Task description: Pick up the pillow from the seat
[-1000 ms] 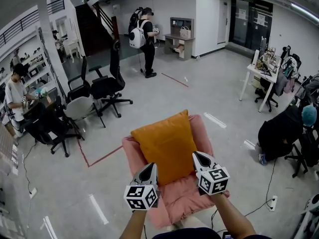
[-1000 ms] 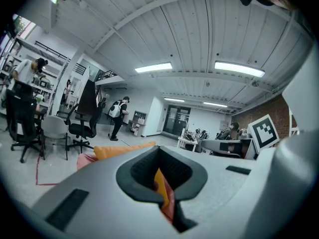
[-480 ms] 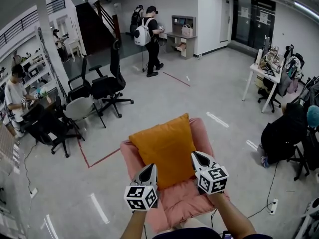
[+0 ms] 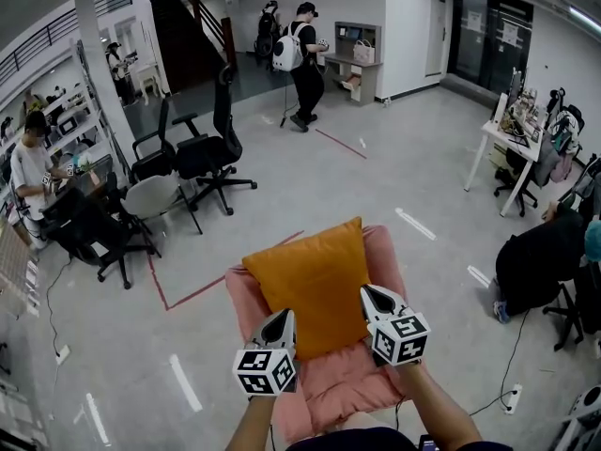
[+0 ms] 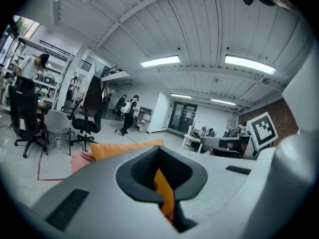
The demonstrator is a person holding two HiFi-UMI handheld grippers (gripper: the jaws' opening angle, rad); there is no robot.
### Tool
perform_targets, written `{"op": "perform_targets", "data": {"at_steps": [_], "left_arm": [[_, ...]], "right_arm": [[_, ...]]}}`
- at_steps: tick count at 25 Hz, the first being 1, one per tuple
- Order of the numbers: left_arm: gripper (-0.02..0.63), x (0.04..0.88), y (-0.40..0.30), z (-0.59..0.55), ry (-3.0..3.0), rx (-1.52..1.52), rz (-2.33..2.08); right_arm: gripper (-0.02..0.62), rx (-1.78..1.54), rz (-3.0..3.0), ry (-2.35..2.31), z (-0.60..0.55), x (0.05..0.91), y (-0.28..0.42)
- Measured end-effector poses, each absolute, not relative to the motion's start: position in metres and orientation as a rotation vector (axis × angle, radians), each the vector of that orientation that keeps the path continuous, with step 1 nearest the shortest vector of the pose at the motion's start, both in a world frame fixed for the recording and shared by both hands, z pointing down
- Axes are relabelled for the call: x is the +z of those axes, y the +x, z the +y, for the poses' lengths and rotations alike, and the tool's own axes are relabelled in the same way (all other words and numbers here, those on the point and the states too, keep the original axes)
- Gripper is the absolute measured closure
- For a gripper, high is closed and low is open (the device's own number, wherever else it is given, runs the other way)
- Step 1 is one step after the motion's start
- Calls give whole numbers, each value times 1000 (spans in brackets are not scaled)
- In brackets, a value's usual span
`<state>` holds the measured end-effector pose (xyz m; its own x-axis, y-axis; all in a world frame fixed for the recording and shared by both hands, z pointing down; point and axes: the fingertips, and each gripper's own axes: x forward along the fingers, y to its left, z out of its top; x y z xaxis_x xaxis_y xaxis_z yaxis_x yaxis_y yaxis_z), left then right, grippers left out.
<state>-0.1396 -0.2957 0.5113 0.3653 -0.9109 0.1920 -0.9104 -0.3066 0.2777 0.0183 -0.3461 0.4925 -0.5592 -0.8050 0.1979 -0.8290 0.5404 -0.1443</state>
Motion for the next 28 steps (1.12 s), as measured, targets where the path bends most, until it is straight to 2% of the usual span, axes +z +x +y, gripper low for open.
{"op": "perform_targets", "data": {"at_steps": [28], "left_arm": [[600, 555, -133, -370, 2182, 77, -1655]], "right_arm": [[574, 392, -2589, 1270, -438, 545, 26]]}}
